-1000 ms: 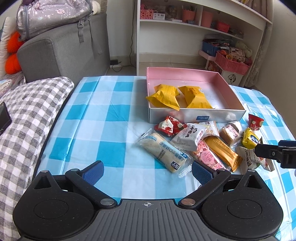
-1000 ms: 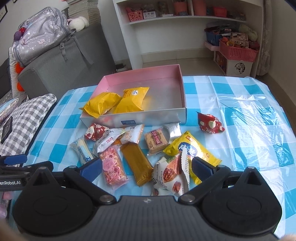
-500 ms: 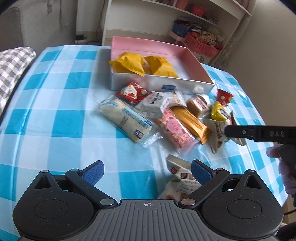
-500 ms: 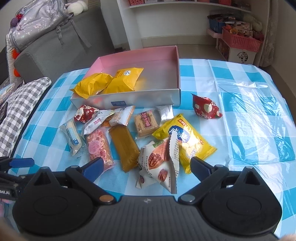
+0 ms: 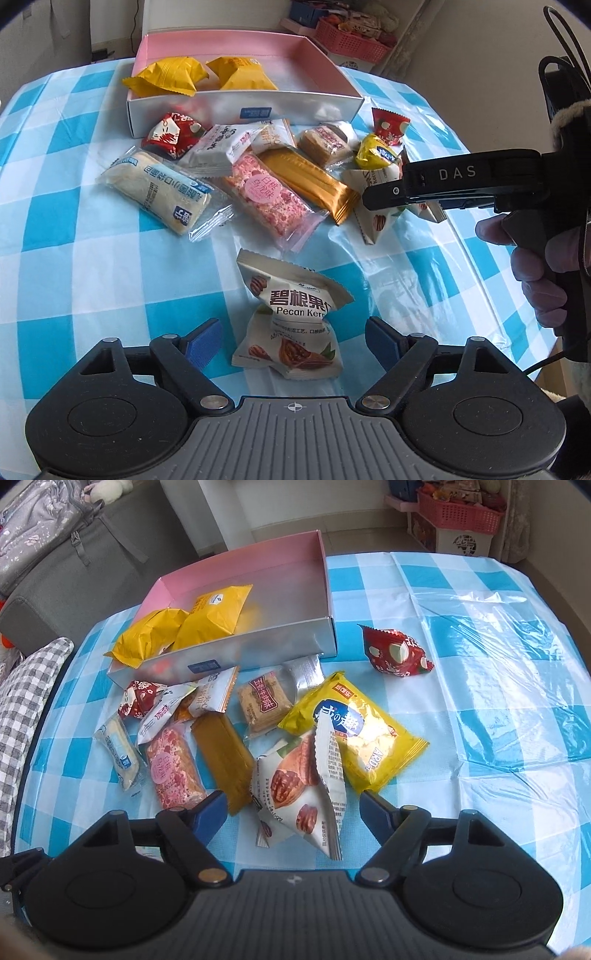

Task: Organize snacks
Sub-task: 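Grasp the white pecan nut packet with the left tool, then drop the pecan packet into the box with the left tool while the right tool drops another pecan packet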

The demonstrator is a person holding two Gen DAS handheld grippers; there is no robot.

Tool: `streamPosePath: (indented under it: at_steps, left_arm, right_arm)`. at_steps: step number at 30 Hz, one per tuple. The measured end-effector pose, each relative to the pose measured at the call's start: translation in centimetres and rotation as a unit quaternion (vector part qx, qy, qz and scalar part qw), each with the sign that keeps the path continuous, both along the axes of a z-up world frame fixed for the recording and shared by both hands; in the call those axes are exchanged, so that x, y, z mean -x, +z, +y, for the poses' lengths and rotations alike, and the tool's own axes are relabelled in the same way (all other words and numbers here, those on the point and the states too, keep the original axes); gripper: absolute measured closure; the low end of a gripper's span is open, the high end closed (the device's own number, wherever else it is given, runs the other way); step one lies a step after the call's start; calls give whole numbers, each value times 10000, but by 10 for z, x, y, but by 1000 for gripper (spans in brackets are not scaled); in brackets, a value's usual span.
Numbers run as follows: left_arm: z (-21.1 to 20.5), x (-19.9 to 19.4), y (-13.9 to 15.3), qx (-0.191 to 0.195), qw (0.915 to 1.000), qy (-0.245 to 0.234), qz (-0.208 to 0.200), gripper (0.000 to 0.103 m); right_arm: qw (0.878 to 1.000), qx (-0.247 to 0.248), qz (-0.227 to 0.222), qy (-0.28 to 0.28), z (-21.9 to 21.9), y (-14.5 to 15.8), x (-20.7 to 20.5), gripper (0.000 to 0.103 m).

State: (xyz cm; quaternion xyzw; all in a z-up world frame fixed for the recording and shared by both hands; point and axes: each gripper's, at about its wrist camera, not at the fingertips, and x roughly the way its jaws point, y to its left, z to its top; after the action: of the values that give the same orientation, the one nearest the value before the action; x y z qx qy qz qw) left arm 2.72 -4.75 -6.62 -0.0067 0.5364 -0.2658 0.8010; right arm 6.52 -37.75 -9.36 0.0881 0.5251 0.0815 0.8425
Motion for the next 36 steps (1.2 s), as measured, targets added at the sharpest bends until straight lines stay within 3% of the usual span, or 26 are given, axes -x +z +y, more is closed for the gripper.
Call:
streamPosePath:
  at_steps: [7,12,20,36]
  left_arm:
    - [-6,-1,-4,-124,9999,84,5,50]
    - [-2,-1,-2,-52,9998,211,-6,57]
    - [3,-1,2,-36,9996,286,-55,61]
    - [15,-9,25,200,9976,570,-350,62]
  right_arm:
    - [9997,181,141,-78,4,-13,-8,44]
    - [9995,294,60,-140,8,-12,-7,51]
    - [9993,335,-95,-161,7,0,0,55]
    - [9965,-279,-582,-538,-19,34,5,55]
